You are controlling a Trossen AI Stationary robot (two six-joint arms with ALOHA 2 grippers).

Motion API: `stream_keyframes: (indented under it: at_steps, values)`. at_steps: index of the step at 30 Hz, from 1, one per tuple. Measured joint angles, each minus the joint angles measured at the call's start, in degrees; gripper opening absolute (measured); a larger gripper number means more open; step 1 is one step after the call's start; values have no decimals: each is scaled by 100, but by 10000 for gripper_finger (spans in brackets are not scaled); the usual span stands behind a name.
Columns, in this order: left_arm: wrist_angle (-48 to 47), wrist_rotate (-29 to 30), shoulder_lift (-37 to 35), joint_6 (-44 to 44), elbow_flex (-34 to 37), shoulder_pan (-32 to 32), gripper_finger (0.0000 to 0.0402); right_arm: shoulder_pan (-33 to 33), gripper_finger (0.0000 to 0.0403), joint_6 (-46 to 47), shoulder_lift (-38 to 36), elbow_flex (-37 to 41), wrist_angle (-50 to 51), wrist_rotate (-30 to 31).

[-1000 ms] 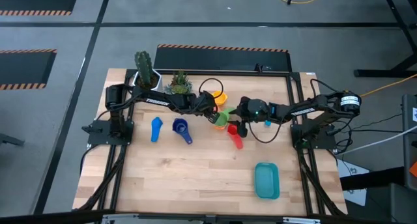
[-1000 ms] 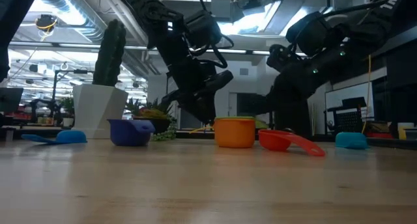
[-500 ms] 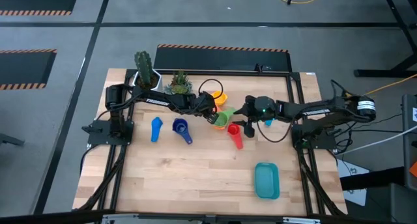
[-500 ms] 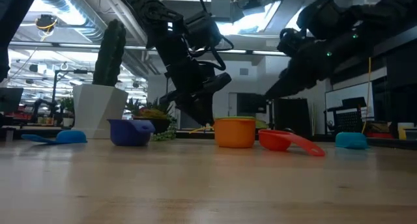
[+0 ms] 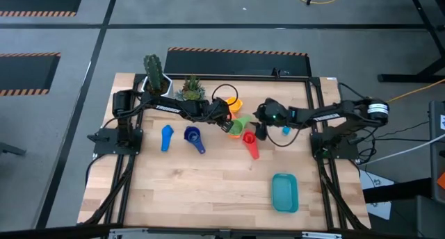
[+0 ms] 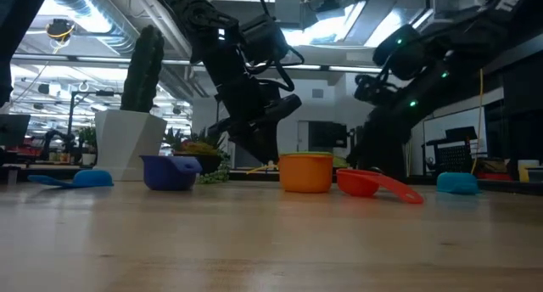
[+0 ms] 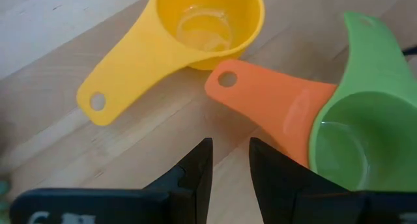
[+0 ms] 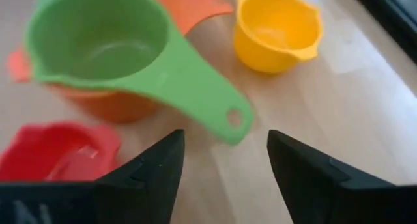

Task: Nest measuring cups in basket
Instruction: Stack the green measuring cup on top of the orange measuring cup

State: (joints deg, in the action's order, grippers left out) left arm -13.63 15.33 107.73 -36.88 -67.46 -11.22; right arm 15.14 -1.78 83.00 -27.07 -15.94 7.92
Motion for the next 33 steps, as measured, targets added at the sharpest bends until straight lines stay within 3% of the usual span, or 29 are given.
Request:
stream_keyframes:
  at_steps: [11, 20, 33]
  values:
    - [50, 0, -1, 2, 0, 0, 93, 155, 225, 165, 1216, -68, -1771, -357]
    - [105, -151, -5, 11, 0, 49, 93, 152, 225, 160, 1853, -954, -1308, -813]
    - [-103, 54, -48, 305, 0, 162, 93, 141, 225, 146, 1741, -1320, -314, -809]
